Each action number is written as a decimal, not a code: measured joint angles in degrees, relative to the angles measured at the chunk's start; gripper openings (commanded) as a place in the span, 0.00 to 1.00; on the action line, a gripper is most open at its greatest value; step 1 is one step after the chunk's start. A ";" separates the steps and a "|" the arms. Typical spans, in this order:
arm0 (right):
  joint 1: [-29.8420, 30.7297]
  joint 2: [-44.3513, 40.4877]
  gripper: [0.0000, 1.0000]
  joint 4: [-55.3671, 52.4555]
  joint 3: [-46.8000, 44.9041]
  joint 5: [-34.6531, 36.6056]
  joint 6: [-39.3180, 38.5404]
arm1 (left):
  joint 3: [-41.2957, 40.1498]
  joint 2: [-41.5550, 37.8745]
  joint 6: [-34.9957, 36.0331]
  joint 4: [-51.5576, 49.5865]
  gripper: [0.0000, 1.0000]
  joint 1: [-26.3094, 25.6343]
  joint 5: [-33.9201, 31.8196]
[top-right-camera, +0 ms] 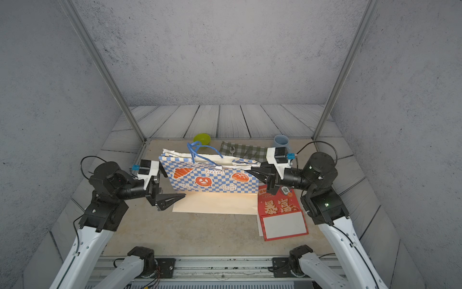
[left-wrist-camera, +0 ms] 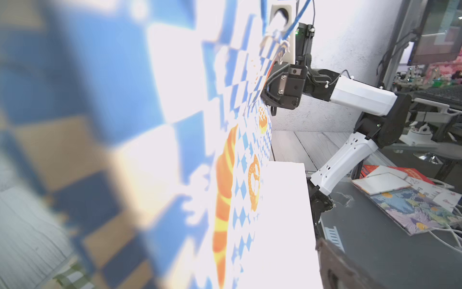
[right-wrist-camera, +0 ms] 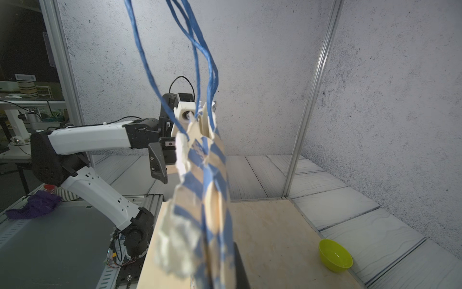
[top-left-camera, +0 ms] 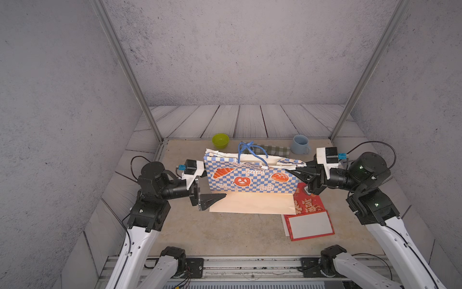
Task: Put away the paper bag
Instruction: Press the paper bag at the center of the board.
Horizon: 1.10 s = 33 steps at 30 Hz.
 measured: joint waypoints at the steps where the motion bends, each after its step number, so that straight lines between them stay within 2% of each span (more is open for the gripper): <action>1: -0.07 -0.02 0.00 -0.66 0.33 0.13 -0.33 | 0.02 -0.81 0.55 -0.57 0.99 0.76 -0.79; 4: -0.22 -0.28 0.00 -4.11 2.47 1.31 -1.77 | 0.55 -4.59 2.84 -3.58 0.99 2.56 -4.61; 8: -0.22 -2.05 0.00 -7.93 4.87 3.30 -3.80 | 0.74 -12.68 7.56 -9.03 0.99 2.78 -11.65; 11: -0.22 -2.93 0.00 -9.31 5.97 4.22 -4.76 | 0.57 -17.16 9.92 -10.82 0.99 2.75 -14.56; 15: -0.22 -2.51 0.00 -9.77 8.66 4.15 -4.81 | -4.68 -21.68 12.81 -15.28 0.99 2.78 -17.70; 22: -0.22 -0.98 0.00 -8.63 10.21 2.27 -2.56 | -14.10 -21.46 13.00 -12.63 0.99 2.78 -20.61; 26: -0.22 -0.37 0.00 -7.85 10.19 0.31 -0.76 | -13.49 -18.49 10.01 -5.31 0.99 2.78 -19.91; 33: -0.22 0.85 0.00 -6.38 10.12 -4.48 2.51 | -9.99 -10.67 4.04 4.94 0.99 2.78 -14.47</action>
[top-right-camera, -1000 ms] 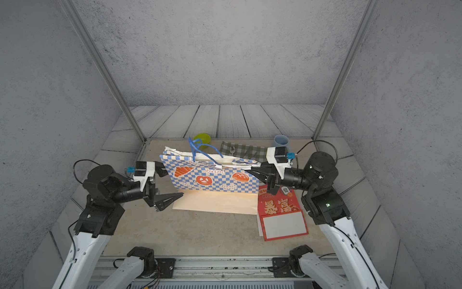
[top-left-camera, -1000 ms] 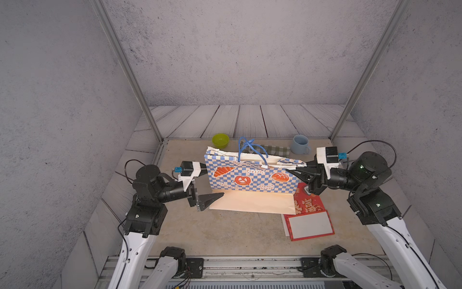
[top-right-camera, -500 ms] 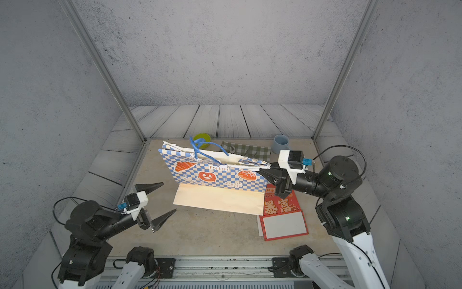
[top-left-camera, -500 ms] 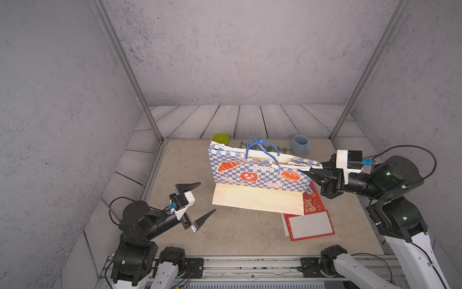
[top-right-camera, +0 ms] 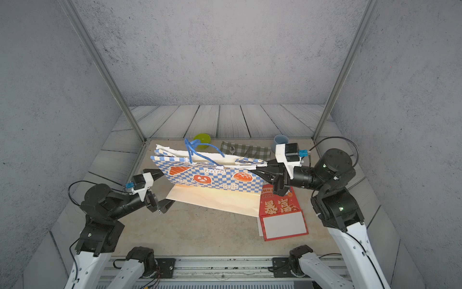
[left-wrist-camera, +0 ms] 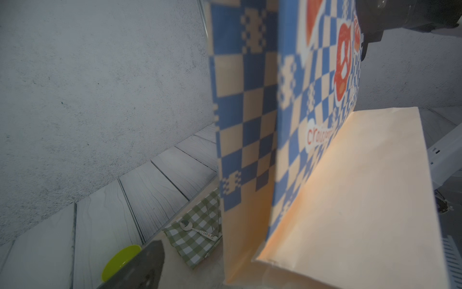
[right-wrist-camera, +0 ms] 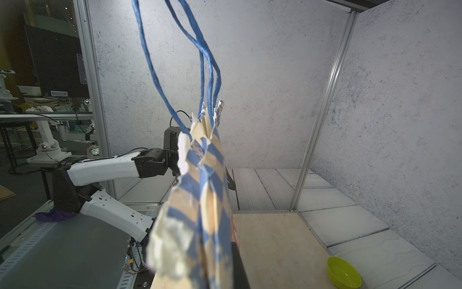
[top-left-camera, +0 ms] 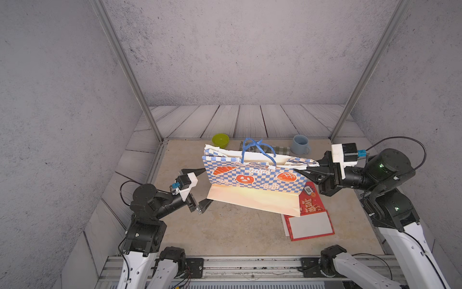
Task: Put away the paper bag
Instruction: Press the paper bag at the center of the board.
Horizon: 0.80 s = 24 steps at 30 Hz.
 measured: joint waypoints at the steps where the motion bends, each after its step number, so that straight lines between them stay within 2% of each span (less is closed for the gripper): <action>1: 0.00 0.07 0.00 -0.02 0.00 -0.55 0.17 | 0.50 0.94 -1.27 1.14 0.99 0.00 1.36; 5: -0.07 0.39 0.00 0.02 0.00 -2.97 0.92 | 4.02 5.07 -5.31 2.95 0.99 -0.09 9.03; 10: -0.09 1.33 0.00 1.25 -0.22 -6.47 3.54 | 6.08 7.69 -5.25 1.60 0.99 -0.44 15.04; 20: -0.11 2.29 0.00 2.12 -0.24 -9.75 7.13 | 6.08 10.56 -4.87 3.43 1.00 -0.46 17.53; 21: -0.11 2.29 0.00 2.25 -0.24 -9.77 7.17 | 6.08 10.60 -4.87 3.74 0.98 -0.48 17.40; 24: -0.11 2.29 0.00 2.95 -0.24 -9.75 7.45 | 6.10 10.80 -4.83 4.74 0.84 -0.76 17.86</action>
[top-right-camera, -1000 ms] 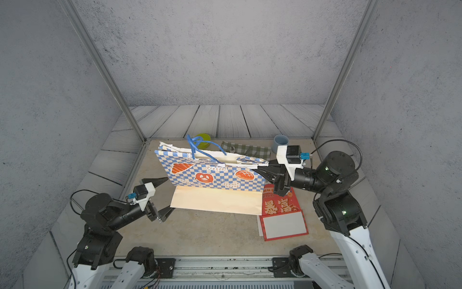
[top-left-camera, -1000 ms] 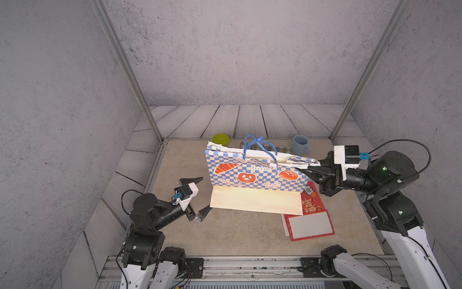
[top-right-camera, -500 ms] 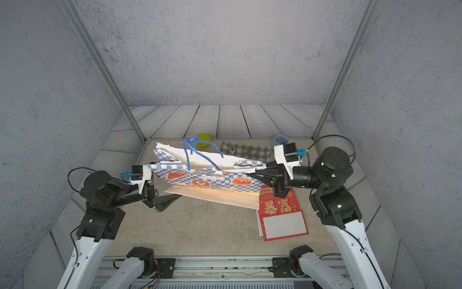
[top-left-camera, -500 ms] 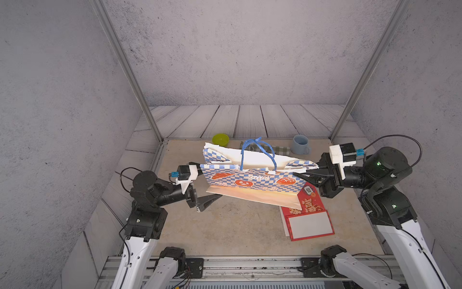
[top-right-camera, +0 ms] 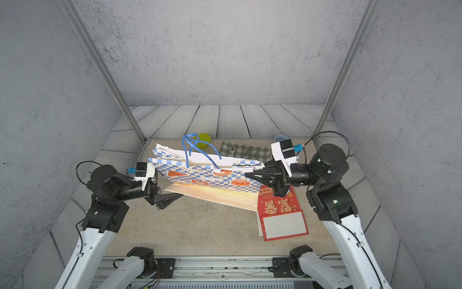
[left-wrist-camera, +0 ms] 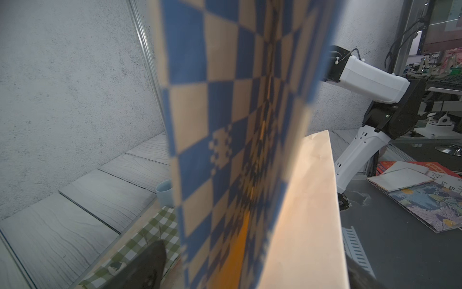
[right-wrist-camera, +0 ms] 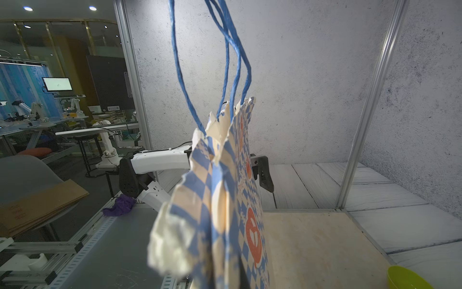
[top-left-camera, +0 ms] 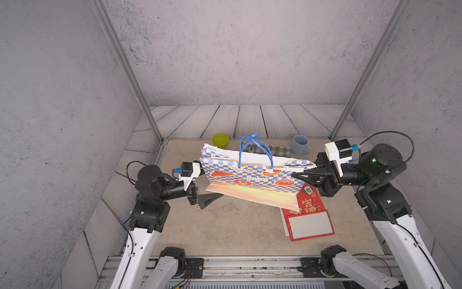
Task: Put away the paper bag
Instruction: Press the paper bag at the center of the board.
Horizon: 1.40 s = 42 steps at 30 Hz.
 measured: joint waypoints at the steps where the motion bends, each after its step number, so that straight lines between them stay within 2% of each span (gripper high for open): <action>1: 0.00 0.00 0.00 0.46 -0.02 0.02 0.26 | 0.07 0.22 -0.15 0.37 0.82 -0.28 0.50; 4: 0.00 0.00 0.00 2.03 -0.15 0.13 0.98 | 0.28 0.96 -0.85 0.98 0.70 -1.29 1.75; 9: 0.00 0.00 0.00 2.86 -0.42 0.79 0.90 | 0.76 1.29 -1.03 0.63 0.44 -1.95 3.06; 19: 0.00 -0.07 0.02 0.52 -0.42 3.72 -3.34 | 1.16 -0.24 0.04 -1.51 0.00 -1.95 2.91; 20: 0.00 -0.07 0.06 0.44 -0.42 3.96 -3.56 | 1.16 -0.24 -0.22 -1.40 0.00 -1.99 2.93; 22: 0.00 -0.07 0.20 0.33 -0.42 4.63 -4.20 | 1.16 -0.22 -0.98 -1.33 0.00 -1.99 2.84; 23: 0.00 -0.11 0.30 0.17 -0.42 5.09 -4.85 | 1.16 -0.22 -1.05 -1.29 0.00 -1.99 2.69; 25: 0.00 -0.31 0.57 -0.83 -0.42 6.58 -6.05 | 1.16 -0.37 -0.83 -1.55 0.00 -1.99 2.03; 27: 0.00 -0.87 0.72 -2.34 -0.46 8.87 -7.78 | 1.16 -0.70 0.04 -2.10 0.00 -1.99 1.14; 29: 0.00 -2.60 0.81 -3.87 -1.29 12.70 -10.56 | 1.18 -1.14 1.18 -2.89 0.00 -1.99 -0.22; 31: 0.00 -6.12 0.86 -5.64 -3.54 18.16 -13.84 | 1.22 -1.62 2.51 -3.61 0.00 -2.01 -1.92; 36: 0.00 -17.20 0.88 -11.61 -11.15 31.41 -21.42 | 1.62 -2.16 4.24 -4.24 0.00 -2.01 -4.39; 39: 0.00 -21.33 0.88 -13.92 -15.91 35.21 -23.71 | 2.40 -2.08 4.26 -4.28 0.00 -2.01 -4.46; 42: 0.00 -21.14 0.92 -14.19 -20.70 35.95 -23.54 | 3.50 -1.86 3.85 -4.66 0.00 -2.01 -3.43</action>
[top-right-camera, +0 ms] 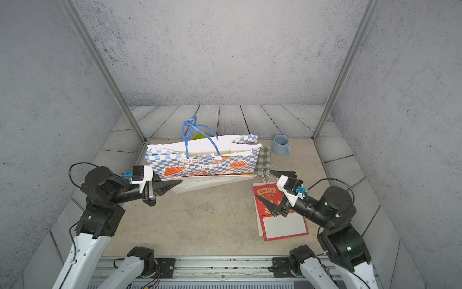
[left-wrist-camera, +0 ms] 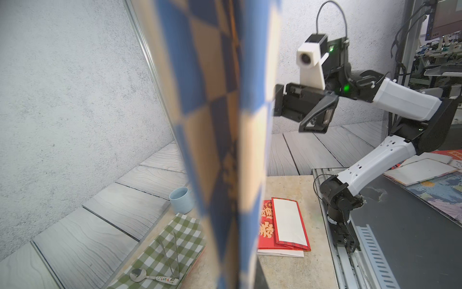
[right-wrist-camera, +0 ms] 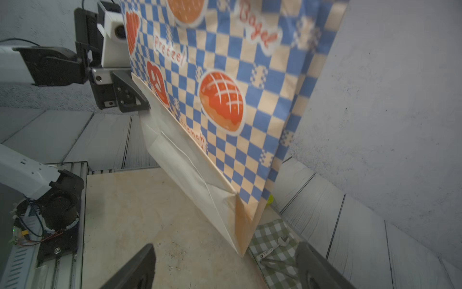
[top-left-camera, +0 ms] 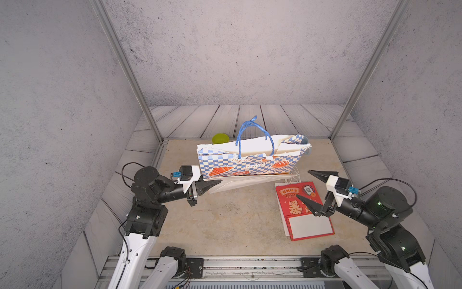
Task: Put away the paper bag
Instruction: Press the paper bag at the center of the board.
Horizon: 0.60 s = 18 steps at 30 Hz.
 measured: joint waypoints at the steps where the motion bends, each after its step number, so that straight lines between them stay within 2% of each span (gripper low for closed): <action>1: 0.00 0.63 0.92 0.02 -1.42 0.00 0.33 | 0.39 0.09 -0.13 -0.07 0.00 0.00 0.57; 6: 0.00 5.33 0.90 1.20 -4.59 -1.51 1.40 | 1.20 0.13 -2.43 0.13 0.00 -0.24 3.39; 11: 0.00 9.49 0.86 5.46 -4.52 -8.66 3.21 | 1.62 0.66 -4.55 0.22 0.00 -0.48 5.79; 14: 0.00 10.80 0.78 7.74 -4.09 -13.84 4.55 | 2.12 1.11 -5.70 0.31 0.00 -0.63 7.15; 18: 0.00 11.54 0.62 10.51 -3.32 -20.04 6.58 | 2.14 1.57 -6.51 0.28 0.00 -0.66 8.20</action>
